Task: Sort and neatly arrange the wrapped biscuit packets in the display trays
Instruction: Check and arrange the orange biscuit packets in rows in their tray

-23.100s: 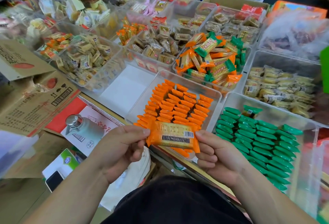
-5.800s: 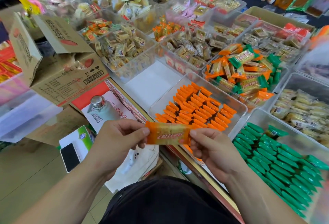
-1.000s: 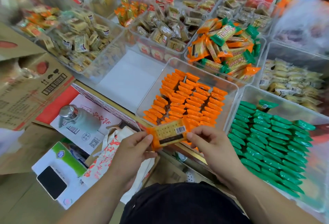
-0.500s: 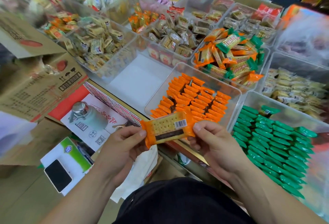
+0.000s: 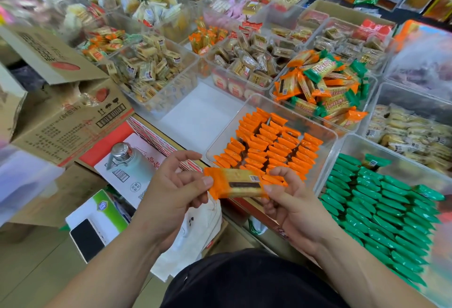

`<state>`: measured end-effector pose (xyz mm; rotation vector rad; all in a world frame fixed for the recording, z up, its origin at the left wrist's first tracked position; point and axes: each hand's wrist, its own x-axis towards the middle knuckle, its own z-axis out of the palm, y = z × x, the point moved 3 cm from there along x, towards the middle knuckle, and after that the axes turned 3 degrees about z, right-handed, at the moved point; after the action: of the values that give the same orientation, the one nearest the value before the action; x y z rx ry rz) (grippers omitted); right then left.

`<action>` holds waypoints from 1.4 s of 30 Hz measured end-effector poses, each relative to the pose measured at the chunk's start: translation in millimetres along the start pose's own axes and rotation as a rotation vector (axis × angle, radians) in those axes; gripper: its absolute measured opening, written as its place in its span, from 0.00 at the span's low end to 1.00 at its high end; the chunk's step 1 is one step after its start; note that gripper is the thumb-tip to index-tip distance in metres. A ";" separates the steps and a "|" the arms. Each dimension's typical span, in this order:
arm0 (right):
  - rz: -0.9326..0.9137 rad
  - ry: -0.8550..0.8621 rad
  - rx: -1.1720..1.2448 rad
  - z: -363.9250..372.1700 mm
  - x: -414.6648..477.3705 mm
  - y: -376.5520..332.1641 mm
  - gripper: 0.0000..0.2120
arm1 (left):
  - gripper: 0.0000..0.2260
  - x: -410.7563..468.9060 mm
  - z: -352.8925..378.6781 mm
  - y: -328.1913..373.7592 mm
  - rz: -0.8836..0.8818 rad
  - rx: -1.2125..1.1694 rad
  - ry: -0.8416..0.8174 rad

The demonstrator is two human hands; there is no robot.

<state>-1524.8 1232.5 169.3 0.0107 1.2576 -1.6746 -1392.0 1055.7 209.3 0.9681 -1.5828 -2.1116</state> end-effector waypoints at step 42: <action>-0.191 0.472 -0.581 -60.1 93.9 -8.2 0.10 | 0.08 181.0 13.2 -63.3 0.401 1.593 -0.174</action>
<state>-1608.3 1211.1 98.1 -0.0716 2.1274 -1.4468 -1522.1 973.5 94.1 0.6148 -3.1443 -0.3397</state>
